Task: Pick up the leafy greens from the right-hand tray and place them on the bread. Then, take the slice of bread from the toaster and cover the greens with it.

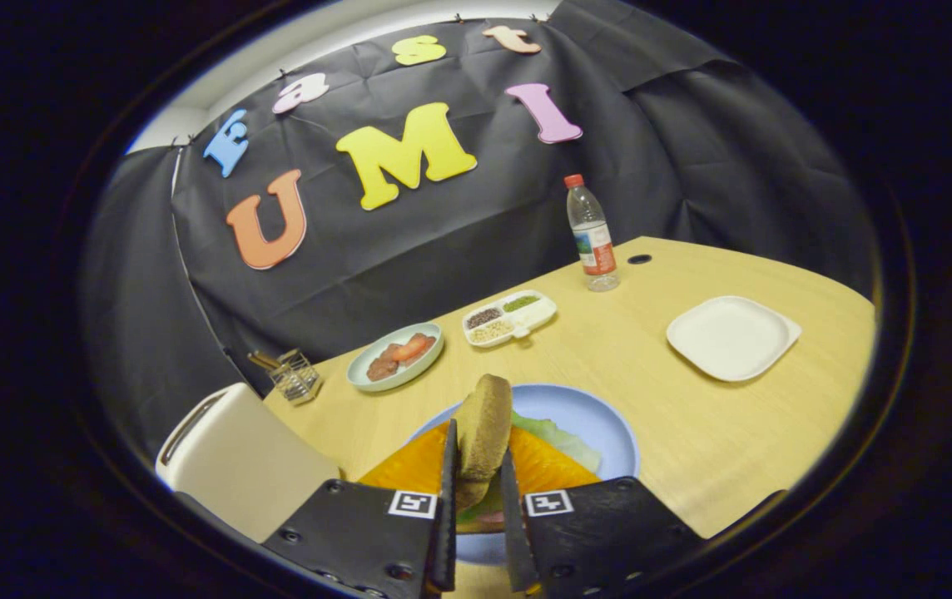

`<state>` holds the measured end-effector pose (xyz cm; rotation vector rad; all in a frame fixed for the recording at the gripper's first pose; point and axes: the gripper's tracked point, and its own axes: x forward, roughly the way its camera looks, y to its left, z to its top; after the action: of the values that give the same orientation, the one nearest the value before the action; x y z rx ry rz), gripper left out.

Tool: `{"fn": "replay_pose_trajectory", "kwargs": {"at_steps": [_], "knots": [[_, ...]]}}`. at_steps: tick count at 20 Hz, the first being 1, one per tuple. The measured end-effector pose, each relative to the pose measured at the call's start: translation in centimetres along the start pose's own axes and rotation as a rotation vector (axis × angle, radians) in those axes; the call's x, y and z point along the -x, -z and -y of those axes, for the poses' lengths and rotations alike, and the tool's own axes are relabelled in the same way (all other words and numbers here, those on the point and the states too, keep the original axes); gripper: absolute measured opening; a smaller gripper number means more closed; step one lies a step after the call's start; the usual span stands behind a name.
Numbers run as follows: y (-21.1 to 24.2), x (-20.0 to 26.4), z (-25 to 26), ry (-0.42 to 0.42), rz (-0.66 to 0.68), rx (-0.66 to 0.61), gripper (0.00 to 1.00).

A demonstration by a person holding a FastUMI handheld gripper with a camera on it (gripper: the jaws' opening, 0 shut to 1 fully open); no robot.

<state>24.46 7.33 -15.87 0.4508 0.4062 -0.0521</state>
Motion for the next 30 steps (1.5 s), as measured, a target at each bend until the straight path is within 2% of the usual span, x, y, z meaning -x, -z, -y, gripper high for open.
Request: {"fn": "replay_pose_trajectory", "kwargs": {"at_steps": [3, 7, 9, 11, 12, 14, 15, 19, 21, 25, 30], "knots": [[0.1, -0.1, 1.3, 0.004, -0.012, 0.001, 0.33], [-0.3, 0.2, 3.3, 0.037, -0.013, -0.001, 0.51], [-0.8, 0.7, 3.7, 0.039, -0.006, -0.007, 0.52], [-1.6, 1.7, 4.0, 0.041, 0.015, 0.006, 0.58], [-2.3, 2.2, 4.1, 0.042, 0.035, 0.021, 0.58], [-3.7, 3.7, 4.3, 0.044, 0.084, 0.066, 0.71], [-4.4, 4.8, 4.3, 0.048, 0.111, 0.096, 0.83], [-8.1, 10.1, 4.2, 0.062, 0.242, 0.247, 0.94], [-9.0, 12.9, 4.0, 0.055, 0.275, 0.294, 0.97], [-8.8, 19.0, 3.7, 0.025, 0.298, 0.306, 0.96], [-5.6, 24.7, 4.3, 0.008, 0.295, 0.297, 0.96]]}}
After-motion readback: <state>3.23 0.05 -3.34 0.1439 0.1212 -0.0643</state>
